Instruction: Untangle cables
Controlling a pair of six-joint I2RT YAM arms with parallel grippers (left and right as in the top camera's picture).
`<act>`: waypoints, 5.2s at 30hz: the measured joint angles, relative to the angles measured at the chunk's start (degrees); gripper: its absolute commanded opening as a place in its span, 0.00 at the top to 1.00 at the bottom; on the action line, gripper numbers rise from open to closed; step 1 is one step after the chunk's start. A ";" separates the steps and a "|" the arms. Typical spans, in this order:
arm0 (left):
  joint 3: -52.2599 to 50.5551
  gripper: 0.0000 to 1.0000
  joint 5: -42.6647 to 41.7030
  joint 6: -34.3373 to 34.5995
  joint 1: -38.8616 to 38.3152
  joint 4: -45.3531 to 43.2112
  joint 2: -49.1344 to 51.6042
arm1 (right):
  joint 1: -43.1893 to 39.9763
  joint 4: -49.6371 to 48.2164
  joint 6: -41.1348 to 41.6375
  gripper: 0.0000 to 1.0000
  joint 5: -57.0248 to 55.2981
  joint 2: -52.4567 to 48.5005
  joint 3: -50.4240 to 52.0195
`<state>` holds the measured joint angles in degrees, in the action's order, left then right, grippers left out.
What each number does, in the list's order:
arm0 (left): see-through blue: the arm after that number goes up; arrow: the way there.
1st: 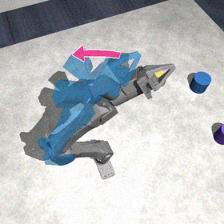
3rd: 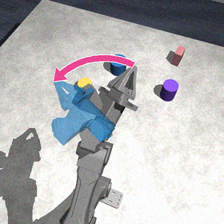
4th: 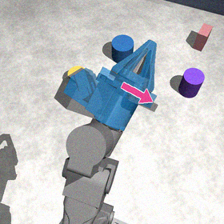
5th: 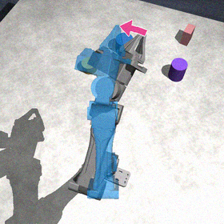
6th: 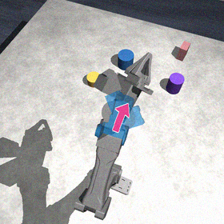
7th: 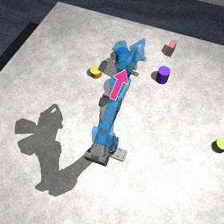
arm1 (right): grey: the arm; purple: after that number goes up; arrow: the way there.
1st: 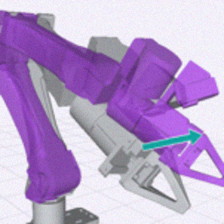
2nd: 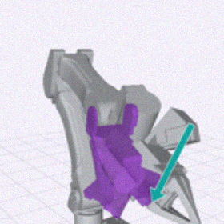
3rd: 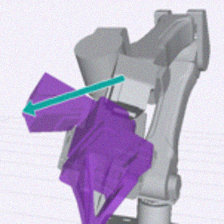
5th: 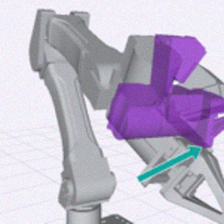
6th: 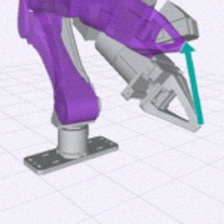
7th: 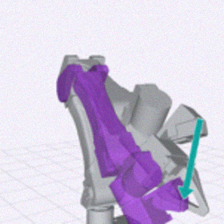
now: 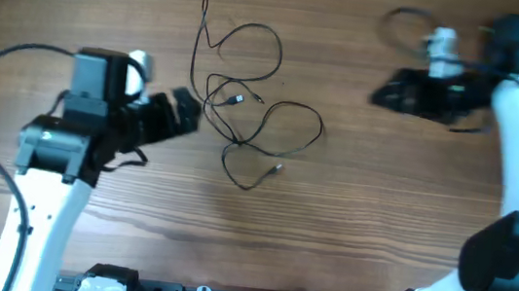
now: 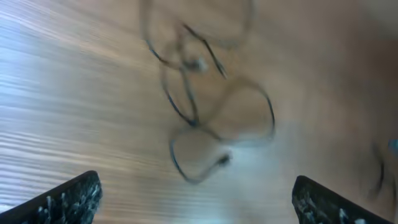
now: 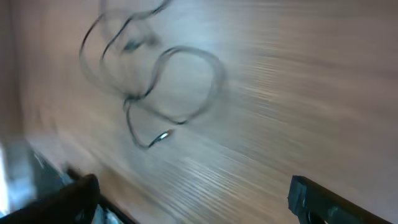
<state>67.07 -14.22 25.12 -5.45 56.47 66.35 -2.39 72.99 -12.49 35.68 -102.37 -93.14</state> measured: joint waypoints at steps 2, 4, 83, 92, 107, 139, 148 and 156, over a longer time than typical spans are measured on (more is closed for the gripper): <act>0.00 0.00 1.57 2.08 6.19 0.42 0.00 | 11.72 -3.63 -4.04 0.00 0.15 0.00 0.00; 0.02 0.01 2.43 2.36 11.54 4.33 0.02 | 22.40 -9.53 -5.70 0.00 -2.51 0.00 0.00; 0.07 0.00 2.64 -4.55 15.87 14.51 0.09 | -50.42 -27.98 46.56 0.73 -25.24 -13.09 -20.94; 0.07 0.00 2.19 -4.55 15.87 14.56 0.09 | -50.42 -8.20 46.99 0.00 -29.40 -20.44 -20.90; 0.07 0.00 -0.04 -8.96 16.20 10.60 0.11 | -4.70 -4.02 12.57 0.00 14.36 -20.44 -20.90; 0.07 0.01 -10.82 -15.28 19.82 3.10 8.81 | 24.39 -28.87 31.89 0.00 -19.74 -20.44 -11.23; 0.44 0.06 -14.29 -15.45 9.94 -18.08 29.88 | 24.52 -5.95 17.79 0.00 -17.62 -12.17 -10.75; 3.13 0.21 -17.86 -14.32 8.13 -10.10 33.99 | 25.33 -8.79 7.17 0.00 -20.94 -5.97 -10.97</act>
<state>70.19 -32.08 10.81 2.68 46.37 100.33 22.94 64.20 -5.32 14.74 -108.33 -104.12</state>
